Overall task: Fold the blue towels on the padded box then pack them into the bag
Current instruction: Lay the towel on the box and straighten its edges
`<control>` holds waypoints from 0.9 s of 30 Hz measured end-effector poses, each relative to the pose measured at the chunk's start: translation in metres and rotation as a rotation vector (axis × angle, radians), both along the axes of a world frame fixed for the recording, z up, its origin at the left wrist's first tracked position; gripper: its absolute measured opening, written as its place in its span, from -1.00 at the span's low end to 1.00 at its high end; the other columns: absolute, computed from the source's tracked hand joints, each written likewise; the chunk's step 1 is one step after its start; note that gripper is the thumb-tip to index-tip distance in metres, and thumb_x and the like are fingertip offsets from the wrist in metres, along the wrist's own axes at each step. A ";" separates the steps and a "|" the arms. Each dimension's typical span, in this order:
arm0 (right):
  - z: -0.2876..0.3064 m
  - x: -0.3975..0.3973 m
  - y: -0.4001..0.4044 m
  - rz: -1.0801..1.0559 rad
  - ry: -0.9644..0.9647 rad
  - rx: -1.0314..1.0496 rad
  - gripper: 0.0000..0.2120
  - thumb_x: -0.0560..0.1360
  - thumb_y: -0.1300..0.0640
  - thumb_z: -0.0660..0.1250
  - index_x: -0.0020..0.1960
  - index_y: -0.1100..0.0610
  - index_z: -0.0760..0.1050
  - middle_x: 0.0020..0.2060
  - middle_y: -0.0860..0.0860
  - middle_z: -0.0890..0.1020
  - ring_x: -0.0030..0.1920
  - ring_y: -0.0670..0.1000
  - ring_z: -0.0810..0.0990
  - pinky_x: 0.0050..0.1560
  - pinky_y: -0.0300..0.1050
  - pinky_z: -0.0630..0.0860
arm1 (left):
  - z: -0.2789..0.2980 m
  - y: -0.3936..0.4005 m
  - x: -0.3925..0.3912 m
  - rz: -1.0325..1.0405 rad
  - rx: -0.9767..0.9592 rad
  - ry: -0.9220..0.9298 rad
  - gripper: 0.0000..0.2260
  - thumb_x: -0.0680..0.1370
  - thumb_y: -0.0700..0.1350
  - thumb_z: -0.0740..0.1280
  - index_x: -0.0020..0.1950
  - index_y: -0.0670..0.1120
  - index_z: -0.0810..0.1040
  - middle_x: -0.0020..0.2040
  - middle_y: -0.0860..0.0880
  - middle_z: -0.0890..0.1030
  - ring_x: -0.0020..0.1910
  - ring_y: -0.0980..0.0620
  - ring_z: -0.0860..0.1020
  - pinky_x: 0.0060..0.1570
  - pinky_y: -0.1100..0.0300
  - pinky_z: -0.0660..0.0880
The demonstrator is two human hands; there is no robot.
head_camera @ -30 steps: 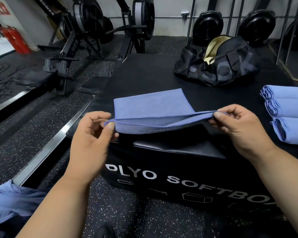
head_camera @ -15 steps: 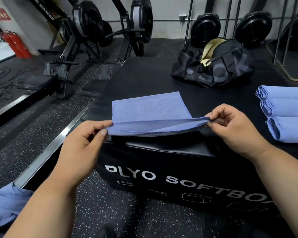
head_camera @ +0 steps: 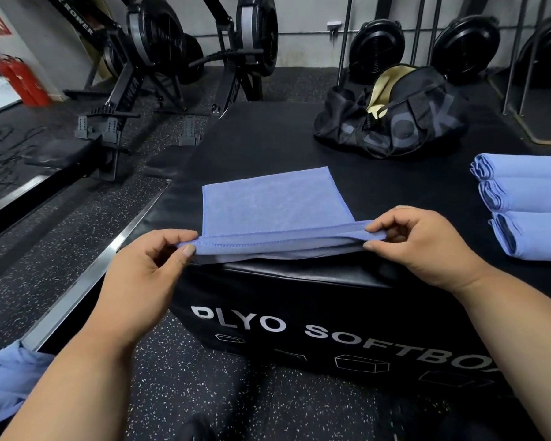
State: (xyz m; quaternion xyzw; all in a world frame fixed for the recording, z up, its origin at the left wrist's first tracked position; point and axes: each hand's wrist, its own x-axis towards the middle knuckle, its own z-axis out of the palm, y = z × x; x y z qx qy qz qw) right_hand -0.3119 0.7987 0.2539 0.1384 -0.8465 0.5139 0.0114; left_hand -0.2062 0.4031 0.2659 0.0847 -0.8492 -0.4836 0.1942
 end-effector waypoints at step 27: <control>0.062 0.029 0.001 -0.023 0.051 -0.144 -0.88 0.52 0.28 0.52 -0.04 0.06 0.74 -0.10 -0.09 0.75 -0.07 -0.19 0.65 0.00 -0.43 0.48 | 0.034 -0.003 0.012 0.079 0.150 0.141 -0.91 0.57 -0.13 0.49 -0.07 0.08 0.72 -0.21 0.11 0.68 -0.24 0.08 0.52 -0.15 0.13 0.44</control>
